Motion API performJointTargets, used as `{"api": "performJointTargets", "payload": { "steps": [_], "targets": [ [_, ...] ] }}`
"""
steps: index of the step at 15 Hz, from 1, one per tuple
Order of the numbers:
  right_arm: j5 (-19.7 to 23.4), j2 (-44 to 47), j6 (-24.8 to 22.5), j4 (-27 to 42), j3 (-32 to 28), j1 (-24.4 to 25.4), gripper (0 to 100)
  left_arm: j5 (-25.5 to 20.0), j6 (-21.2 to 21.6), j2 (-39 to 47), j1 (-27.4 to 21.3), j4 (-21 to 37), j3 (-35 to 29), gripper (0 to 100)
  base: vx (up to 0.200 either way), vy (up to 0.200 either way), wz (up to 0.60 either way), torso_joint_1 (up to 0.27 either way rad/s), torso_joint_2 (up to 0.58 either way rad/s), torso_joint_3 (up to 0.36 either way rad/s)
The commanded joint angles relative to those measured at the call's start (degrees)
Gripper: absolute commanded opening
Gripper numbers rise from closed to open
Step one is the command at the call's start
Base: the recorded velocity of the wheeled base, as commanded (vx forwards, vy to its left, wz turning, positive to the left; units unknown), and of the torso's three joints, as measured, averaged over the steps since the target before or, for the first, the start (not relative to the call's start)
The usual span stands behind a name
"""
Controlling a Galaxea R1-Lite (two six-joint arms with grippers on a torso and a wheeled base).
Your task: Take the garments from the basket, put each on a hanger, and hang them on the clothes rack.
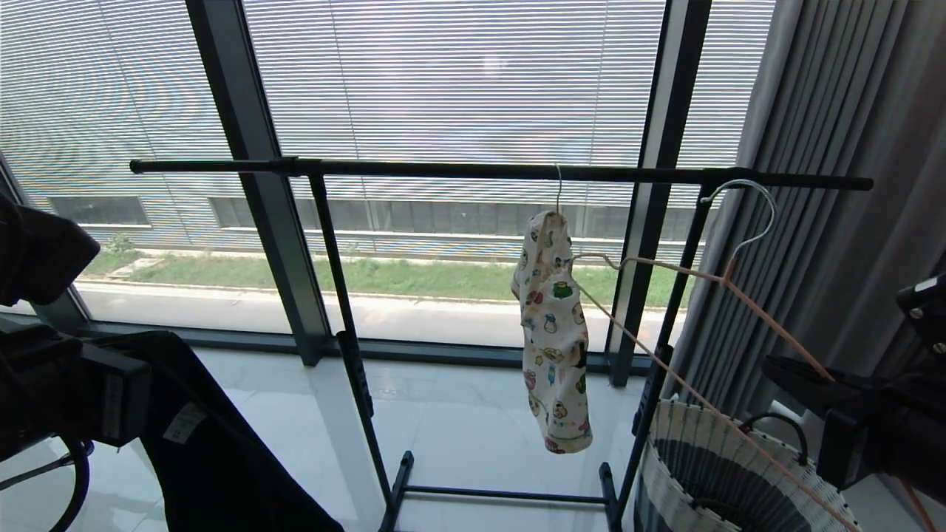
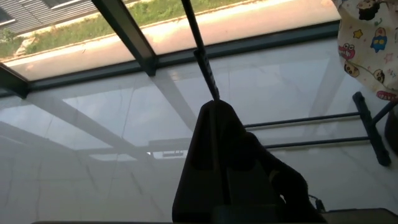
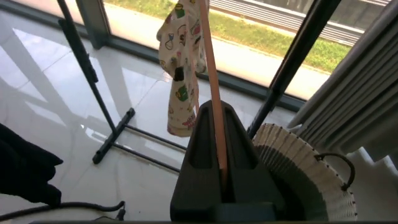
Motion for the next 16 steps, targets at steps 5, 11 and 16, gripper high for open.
{"api": "performJointTargets", "payload": {
  "steps": [5,11,16],
  "targets": [
    [9.4,8.9,0.1,-10.5,-0.2,2.3,0,1.5,-6.5,8.5,-3.8,-8.7,0.0,0,0.000,0.000,0.00,0.000,0.00,0.000],
    [14.8,14.3,2.3,-16.3,-0.8,13.6,0,2.8,-10.0,22.7,-4.7,-16.8,-10.0,0,0.000,0.000,0.00,0.000,0.00,0.000],
    [15.1,14.8,2.3,-16.4,-2.4,17.6,0,2.8,-11.7,25.6,-4.7,-16.9,-13.3,0,0.000,0.000,0.00,0.000,0.00,0.000]
  ]
}}
